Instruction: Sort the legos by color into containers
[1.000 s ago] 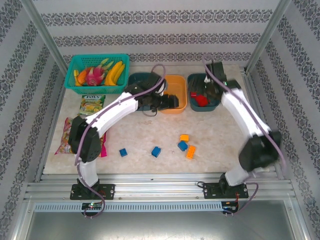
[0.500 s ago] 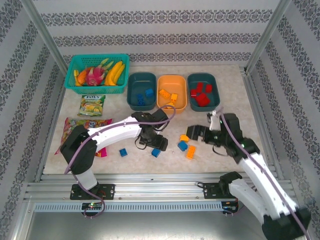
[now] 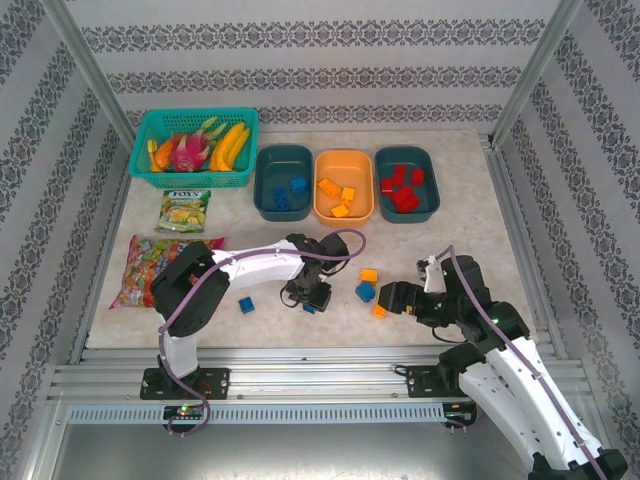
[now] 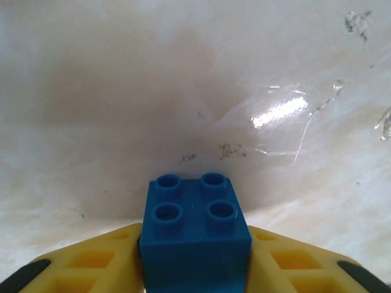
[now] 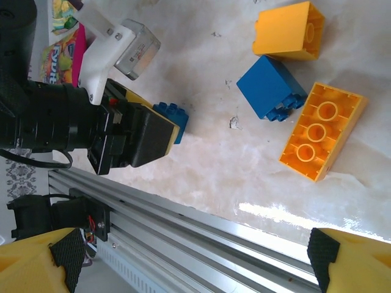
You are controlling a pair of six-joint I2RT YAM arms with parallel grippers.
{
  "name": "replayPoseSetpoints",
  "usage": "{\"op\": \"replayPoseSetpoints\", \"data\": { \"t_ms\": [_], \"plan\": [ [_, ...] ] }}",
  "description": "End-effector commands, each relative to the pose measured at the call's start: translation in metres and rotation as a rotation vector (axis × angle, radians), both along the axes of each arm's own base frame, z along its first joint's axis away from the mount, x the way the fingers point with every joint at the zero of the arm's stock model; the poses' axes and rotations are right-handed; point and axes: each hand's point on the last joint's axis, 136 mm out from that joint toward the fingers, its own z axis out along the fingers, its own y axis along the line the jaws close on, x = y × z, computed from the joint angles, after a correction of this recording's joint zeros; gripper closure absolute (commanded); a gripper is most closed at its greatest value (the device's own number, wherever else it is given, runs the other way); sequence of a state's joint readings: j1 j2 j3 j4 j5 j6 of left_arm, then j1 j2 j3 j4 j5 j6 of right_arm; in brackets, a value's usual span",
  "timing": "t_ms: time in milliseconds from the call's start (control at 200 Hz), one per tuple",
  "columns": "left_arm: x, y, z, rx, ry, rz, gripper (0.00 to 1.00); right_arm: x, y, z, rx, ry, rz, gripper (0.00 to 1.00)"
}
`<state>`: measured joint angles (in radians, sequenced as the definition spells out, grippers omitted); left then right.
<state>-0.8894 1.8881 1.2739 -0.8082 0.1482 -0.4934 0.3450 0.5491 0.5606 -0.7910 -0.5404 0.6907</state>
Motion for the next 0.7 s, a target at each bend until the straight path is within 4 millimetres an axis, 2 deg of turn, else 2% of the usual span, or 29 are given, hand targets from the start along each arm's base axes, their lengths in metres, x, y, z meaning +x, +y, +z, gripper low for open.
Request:
{"op": "replayPoseSetpoints", "data": {
  "t_ms": [0,130,220,370,470,570,694],
  "plan": [
    [0.009,0.001,-0.002,0.035,-0.056,-0.013,0.61,0.003,0.006,0.001,0.019,0.003,0.017,0.05],
    [0.022,0.005,0.014,0.050,-0.118,0.014,0.64,0.010,0.012,0.012,0.048,-0.035,0.030,0.06],
    [0.041,0.008,0.040,0.013,-0.154,0.073,0.64,0.022,0.016,0.037,0.082,-0.129,0.026,0.06],
    [0.091,0.016,0.094,-0.083,-0.228,0.176,0.64,0.060,0.019,0.085,0.135,-0.338,-0.042,0.06],
    [0.129,0.027,0.118,-0.122,-0.274,0.236,0.63,0.094,0.020,0.106,0.173,-0.444,-0.131,0.05],
    [0.169,0.044,0.128,-0.157,-0.300,0.322,0.63,0.128,0.021,0.122,0.187,-0.541,-0.210,0.04],
    [0.222,0.067,0.128,-0.202,-0.312,0.451,0.63,0.167,0.028,0.141,0.178,-0.629,-0.254,0.03]
  ]
}}
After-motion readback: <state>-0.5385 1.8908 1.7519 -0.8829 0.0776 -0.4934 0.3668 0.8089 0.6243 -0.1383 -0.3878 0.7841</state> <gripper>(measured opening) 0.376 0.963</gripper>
